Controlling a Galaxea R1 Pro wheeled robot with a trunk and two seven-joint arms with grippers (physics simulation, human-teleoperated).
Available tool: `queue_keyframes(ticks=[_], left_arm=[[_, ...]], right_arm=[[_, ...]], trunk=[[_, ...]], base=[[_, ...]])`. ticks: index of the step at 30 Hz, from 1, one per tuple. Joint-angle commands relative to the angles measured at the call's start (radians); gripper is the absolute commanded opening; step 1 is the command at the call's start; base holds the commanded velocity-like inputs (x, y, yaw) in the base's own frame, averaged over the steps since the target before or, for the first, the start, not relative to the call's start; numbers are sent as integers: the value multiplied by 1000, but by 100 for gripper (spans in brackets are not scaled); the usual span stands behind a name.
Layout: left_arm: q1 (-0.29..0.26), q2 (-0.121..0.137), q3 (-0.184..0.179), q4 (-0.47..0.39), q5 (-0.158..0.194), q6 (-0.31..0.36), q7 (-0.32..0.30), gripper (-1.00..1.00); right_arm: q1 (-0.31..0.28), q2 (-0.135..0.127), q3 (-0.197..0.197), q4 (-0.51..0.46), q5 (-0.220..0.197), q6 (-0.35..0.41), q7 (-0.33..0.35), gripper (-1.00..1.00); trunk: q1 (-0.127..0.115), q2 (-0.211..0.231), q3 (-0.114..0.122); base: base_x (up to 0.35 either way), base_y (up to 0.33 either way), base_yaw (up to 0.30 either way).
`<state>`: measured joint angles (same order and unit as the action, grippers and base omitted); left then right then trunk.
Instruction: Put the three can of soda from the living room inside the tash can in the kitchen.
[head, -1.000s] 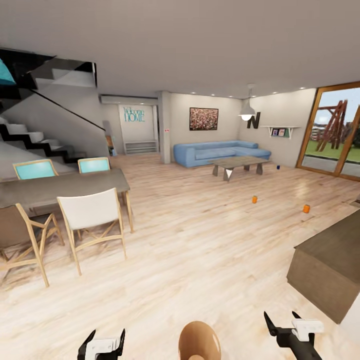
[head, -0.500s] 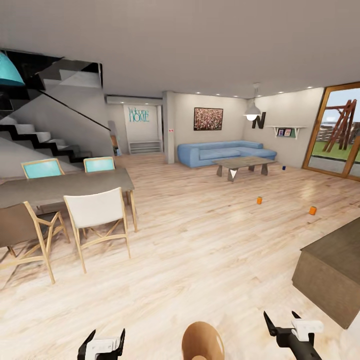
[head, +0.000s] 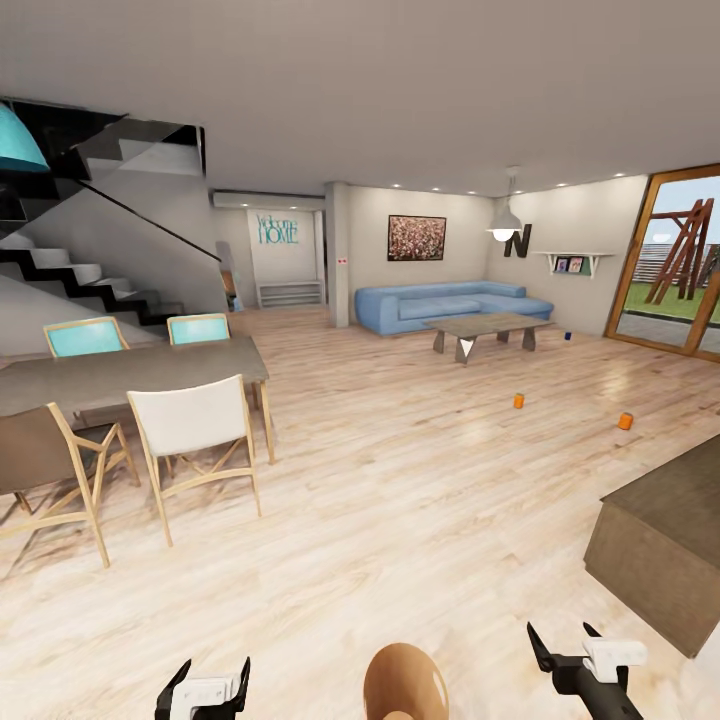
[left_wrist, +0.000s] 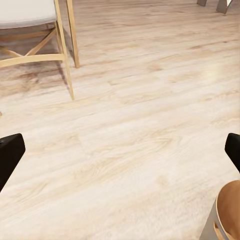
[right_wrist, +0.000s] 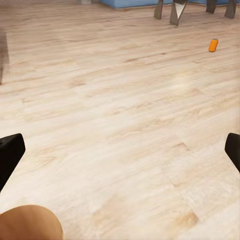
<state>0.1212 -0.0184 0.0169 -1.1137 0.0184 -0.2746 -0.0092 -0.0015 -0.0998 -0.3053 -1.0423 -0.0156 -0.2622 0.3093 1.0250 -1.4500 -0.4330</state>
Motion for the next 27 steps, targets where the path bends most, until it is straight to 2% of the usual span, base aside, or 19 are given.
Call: queue_keyframes(ticks=[1, 19, 27], left_arm=[[0, 0, 0, 0, 0, 0, 0, 100], [0, 0, 1, 0, 0, 1, 0, 100], [0, 0, 1, 0, 0, 1, 0, 100]], right_arm=[[0, 0, 0, 0, 1, 2, 0, 100], [0, 0, 5, -8, 7, 8, 14, 100], [0, 25, 2, -8, 6, 8, 2, 100]], trunk=[[0, 0, 0], [0, 0, 0], [0, 0, 0]], base=[[0, 0, 0], [0, 0, 0], [0, 0, 2]])
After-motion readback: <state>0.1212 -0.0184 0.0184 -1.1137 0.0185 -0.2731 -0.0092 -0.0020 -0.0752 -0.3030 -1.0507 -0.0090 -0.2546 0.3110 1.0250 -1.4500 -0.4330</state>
